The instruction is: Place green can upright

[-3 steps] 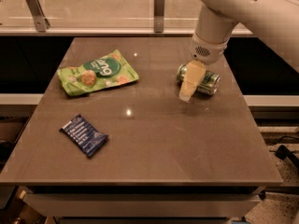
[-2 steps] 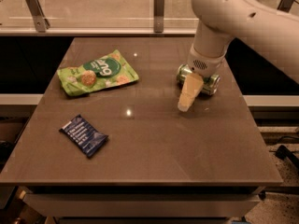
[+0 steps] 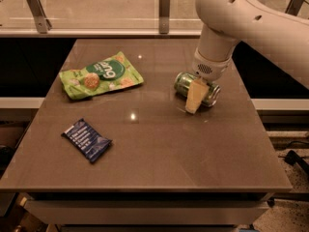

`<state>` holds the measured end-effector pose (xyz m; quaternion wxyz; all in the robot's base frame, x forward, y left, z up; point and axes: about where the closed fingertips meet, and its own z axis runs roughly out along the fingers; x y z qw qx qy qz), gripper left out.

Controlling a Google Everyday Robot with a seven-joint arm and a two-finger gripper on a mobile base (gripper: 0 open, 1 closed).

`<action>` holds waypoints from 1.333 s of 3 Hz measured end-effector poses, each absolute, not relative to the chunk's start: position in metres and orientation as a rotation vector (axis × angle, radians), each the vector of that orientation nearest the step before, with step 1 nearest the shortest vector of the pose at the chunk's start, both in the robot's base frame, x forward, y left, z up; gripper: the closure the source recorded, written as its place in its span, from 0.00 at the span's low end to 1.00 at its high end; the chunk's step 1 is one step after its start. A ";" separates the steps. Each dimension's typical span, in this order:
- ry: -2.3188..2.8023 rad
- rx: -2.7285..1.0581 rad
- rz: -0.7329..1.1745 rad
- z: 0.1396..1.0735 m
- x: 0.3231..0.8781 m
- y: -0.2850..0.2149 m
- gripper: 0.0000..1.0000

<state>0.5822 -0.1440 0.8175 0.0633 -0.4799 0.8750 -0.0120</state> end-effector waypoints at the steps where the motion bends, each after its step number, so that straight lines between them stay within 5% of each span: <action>1: 2.643 -1.451 -0.036 0.817 0.582 -0.144 0.64; 2: 2.643 -1.451 -0.036 0.821 0.582 -0.144 0.88; 3: 2.643 -1.452 -0.035 0.820 0.583 -0.143 1.00; 4: 2.642 -1.452 -0.035 0.820 0.583 -0.143 1.00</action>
Offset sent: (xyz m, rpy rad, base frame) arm 0.0002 0.0003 -0.0007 0.0001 0.0003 0.0006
